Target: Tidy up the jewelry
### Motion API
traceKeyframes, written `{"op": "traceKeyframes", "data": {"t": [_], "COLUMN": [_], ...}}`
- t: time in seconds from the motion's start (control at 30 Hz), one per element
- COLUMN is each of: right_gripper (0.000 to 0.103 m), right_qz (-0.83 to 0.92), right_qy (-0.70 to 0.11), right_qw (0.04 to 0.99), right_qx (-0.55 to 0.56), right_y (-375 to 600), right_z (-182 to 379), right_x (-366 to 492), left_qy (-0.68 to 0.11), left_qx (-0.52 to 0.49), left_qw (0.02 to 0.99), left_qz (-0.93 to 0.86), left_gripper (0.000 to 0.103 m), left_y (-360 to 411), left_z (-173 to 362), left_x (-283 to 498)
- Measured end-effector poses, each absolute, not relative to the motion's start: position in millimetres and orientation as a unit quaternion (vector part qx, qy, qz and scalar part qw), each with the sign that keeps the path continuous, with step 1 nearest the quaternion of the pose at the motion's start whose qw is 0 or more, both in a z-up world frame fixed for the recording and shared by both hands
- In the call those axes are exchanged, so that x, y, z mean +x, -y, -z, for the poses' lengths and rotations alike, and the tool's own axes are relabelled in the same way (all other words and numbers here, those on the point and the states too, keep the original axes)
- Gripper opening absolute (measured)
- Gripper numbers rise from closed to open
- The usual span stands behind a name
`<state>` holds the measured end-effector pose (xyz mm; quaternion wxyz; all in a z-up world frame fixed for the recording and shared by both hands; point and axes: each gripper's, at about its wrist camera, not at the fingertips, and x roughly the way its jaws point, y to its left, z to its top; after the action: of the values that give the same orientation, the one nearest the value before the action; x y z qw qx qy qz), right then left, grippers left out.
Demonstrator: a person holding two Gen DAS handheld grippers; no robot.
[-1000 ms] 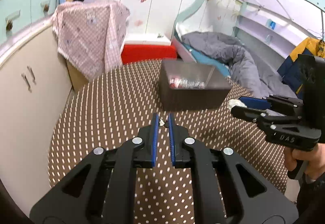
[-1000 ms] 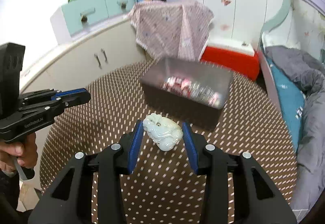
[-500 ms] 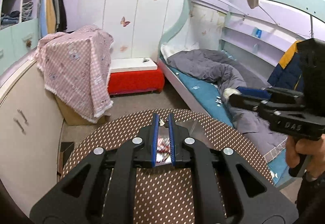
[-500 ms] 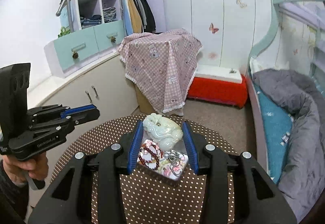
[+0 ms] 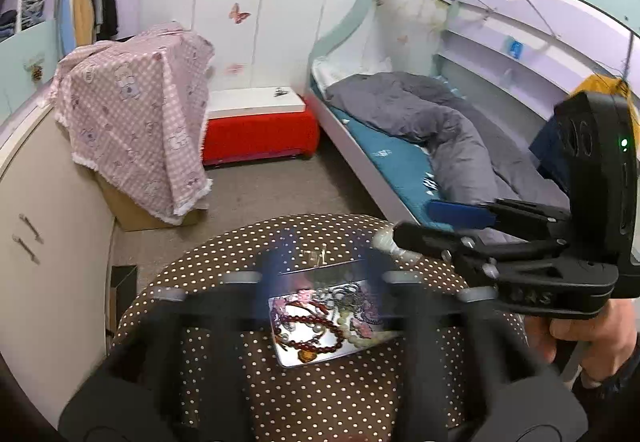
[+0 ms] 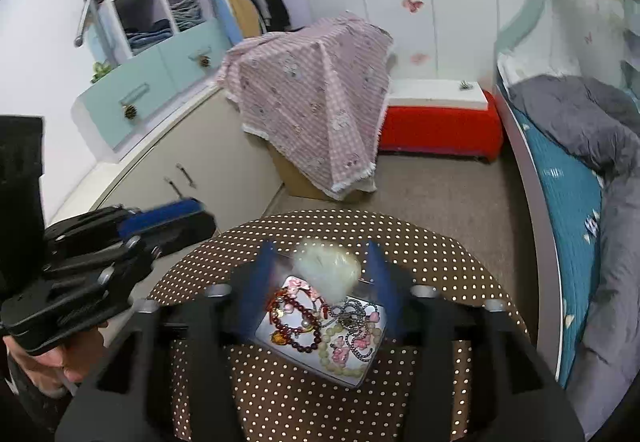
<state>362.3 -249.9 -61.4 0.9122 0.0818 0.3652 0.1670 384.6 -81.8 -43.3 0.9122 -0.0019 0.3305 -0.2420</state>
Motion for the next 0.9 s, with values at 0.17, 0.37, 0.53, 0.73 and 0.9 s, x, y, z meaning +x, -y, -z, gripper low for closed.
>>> {"op": "traceKeyframes", "data": {"t": [0.17,0.37,0.53,0.73,0.9], "right_gripper": [0.094,0.095,0.095,0.095,0.095], "right_qz": [-0.15,-0.126,-0.121,-0.101,-0.08], "right_qy": [-0.353,-0.343,-0.338,-0.319,-0.288], "right_qw": [0.919,0.926,0.929,0.938,0.951], "right_qx": [0.094,0.097,0.094,0.089,0.076], "right_y": [260.1,266.2,264.4,260.3,254.3], "right_z": [58.0,48.7,42.5,29.0,13.5], "right_x": [355.3,348.5,333.3,300.0,258.9], "left_qy": [-0.322,-0.315,-0.291,-0.263,-0.237], "left_qx": [-0.008,-0.005,0.006,0.024,0.031], "left_qw": [0.921,0.929,0.94,0.954,0.964], "left_qz": [0.218,0.194,0.176,0.139,0.118], "left_gripper": [0.087,0.091,0.094,0.096,0.096], "left_y": [71.3,64.1,60.7,52.6,46.2], "left_z": [41.0,37.4,24.6,11.3,3.0], "left_x": [380.9,369.7,346.7,311.4,273.1]}}
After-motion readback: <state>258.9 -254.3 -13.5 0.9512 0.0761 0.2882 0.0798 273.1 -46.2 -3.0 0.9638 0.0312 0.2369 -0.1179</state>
